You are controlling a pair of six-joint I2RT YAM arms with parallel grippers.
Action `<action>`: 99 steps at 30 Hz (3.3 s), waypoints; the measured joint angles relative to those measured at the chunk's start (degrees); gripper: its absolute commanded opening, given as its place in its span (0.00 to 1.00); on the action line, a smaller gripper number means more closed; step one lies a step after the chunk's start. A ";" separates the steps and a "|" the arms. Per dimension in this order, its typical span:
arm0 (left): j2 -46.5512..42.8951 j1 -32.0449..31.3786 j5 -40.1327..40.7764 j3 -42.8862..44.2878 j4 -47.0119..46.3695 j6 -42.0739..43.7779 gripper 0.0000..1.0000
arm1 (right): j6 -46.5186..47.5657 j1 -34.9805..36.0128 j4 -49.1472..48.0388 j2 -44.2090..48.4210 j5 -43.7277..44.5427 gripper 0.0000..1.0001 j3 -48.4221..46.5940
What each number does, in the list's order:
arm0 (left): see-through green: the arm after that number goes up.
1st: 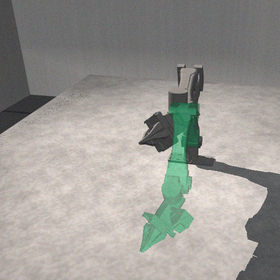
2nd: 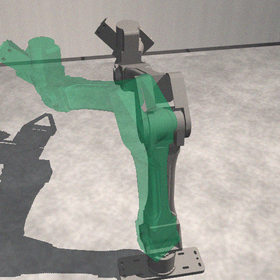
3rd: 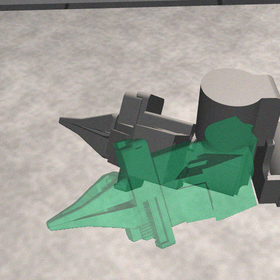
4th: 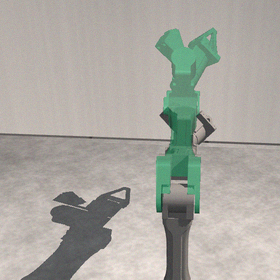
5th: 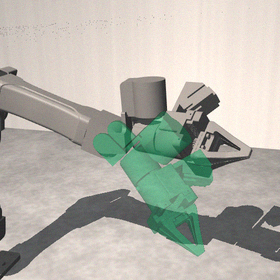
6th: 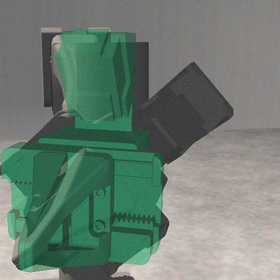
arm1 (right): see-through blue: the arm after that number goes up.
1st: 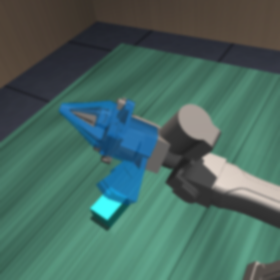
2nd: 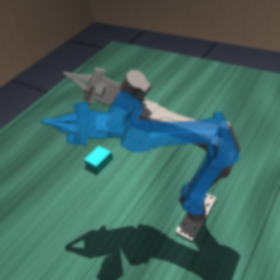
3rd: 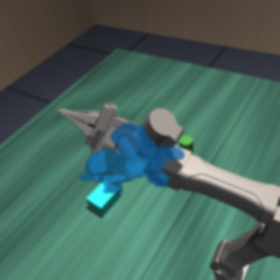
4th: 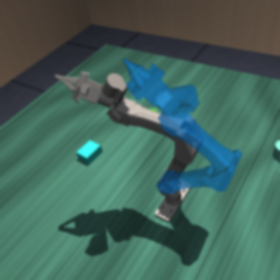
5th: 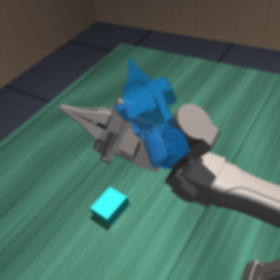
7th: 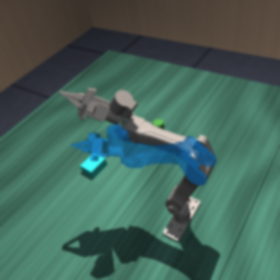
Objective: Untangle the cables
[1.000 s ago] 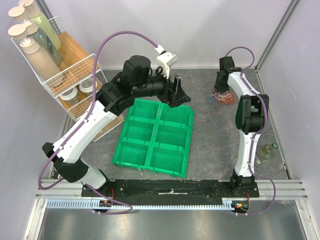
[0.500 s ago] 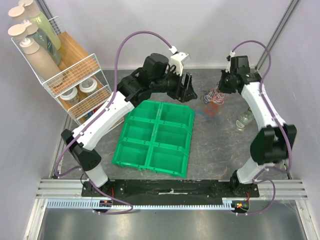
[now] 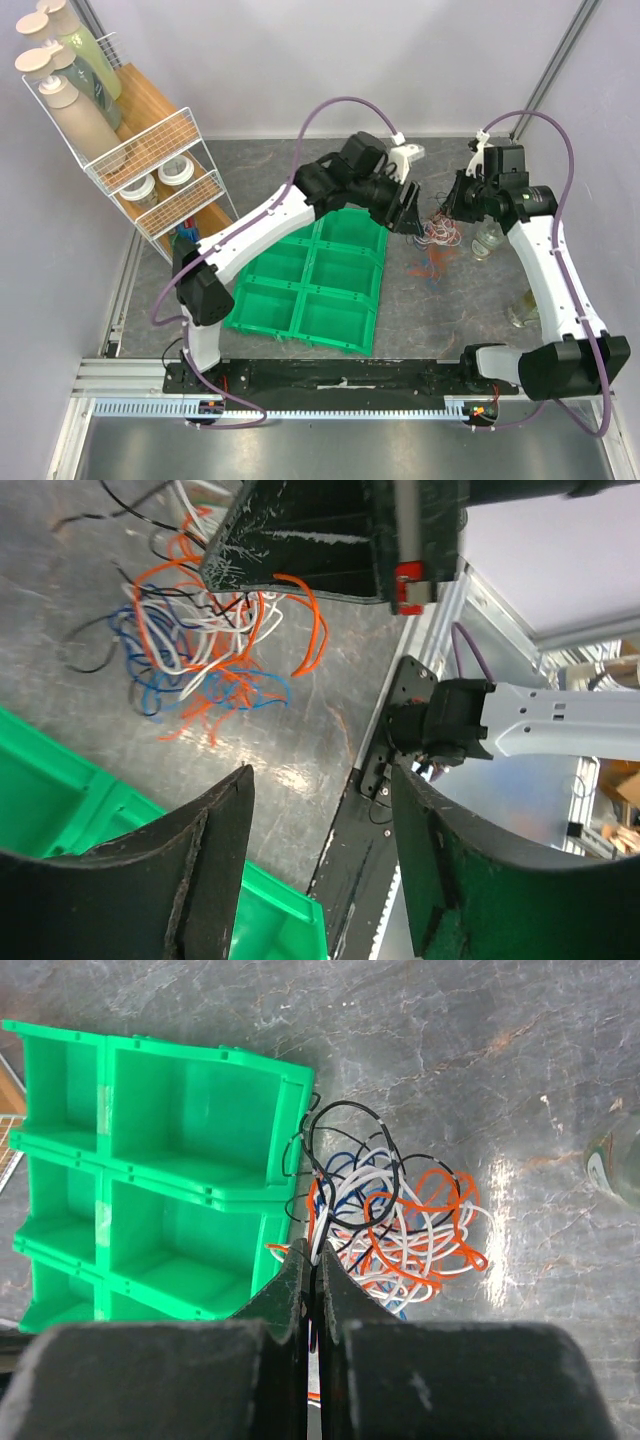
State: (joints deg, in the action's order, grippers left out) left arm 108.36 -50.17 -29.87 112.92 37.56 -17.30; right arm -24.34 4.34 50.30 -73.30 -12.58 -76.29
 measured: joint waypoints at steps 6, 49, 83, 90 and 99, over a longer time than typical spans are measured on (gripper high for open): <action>3.65 -3.30 -2.38 0.11 -0.07 -0.11 0.74 | -1.20 0.00 1.33 4.44 -0.72 0.00 1.14; -3.28 -4.55 3.91 1.25 -2.95 -3.21 0.02 | 2.89 -1.86 0.74 3.93 6.16 0.80 13.88; -4.13 -4.55 10.47 11.34 -1.64 -3.39 0.02 | 5.95 1.46 -6.45 12.48 -10.29 0.75 21.84; -4.02 -4.55 11.96 11.54 -1.60 -3.37 0.02 | 5.95 1.79 3.41 12.48 1.16 0.76 17.38; -2.95 -4.17 12.28 12.85 -1.57 -3.39 0.02 | 6.34 2.71 4.68 13.20 -4.96 0.76 16.02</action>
State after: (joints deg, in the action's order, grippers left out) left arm 105.41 -54.35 -17.58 125.78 35.99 -20.69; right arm -18.00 7.05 54.98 -60.10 -17.54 -60.27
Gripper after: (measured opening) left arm 0.033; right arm 0.761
